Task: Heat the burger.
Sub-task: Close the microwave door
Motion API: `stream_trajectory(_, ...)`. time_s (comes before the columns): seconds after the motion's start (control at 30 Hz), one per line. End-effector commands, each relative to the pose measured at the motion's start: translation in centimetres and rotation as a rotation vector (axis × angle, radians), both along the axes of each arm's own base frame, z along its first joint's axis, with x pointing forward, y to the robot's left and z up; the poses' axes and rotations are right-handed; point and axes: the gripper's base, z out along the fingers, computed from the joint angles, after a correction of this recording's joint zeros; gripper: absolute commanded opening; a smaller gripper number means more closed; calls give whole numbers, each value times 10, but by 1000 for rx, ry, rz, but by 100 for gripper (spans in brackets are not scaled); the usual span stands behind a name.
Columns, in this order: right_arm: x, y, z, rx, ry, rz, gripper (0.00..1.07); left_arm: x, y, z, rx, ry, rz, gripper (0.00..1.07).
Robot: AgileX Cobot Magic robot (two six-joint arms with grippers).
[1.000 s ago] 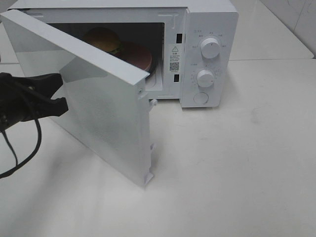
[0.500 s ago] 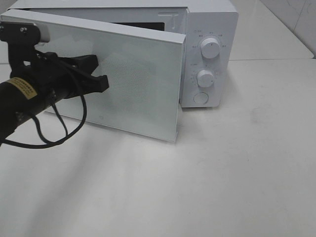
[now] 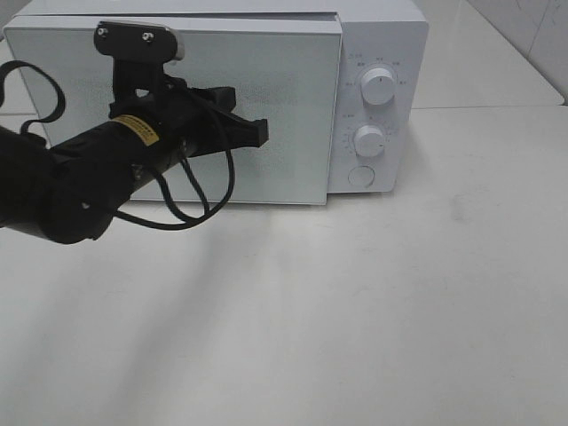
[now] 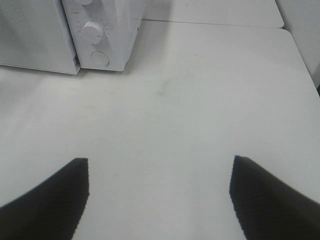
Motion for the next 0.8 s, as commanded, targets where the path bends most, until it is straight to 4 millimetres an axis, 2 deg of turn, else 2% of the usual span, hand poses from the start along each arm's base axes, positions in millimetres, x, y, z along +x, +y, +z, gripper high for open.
stream_trajectory(0.03,-4,0,0,4,-29,-4,75,7,-14,1,-13,9,9,0)
stream_trajectory(0.13,-4,0,0,4,-29,-4,75,18,-29,3,-29,-9,7,0)
stream_trajectory(0.3,-4,0,0,4,-29,-4,75,32,-43,2,1,16,-8,0)
stream_trajectory(0.57,-4,0,0,4,-29,-4,75,51,-54,5,3,34,20,0)
stream_trajectory(0.8,-4,0,0,4,-29,-4,75,55,-56,9,-3,21,23,0)
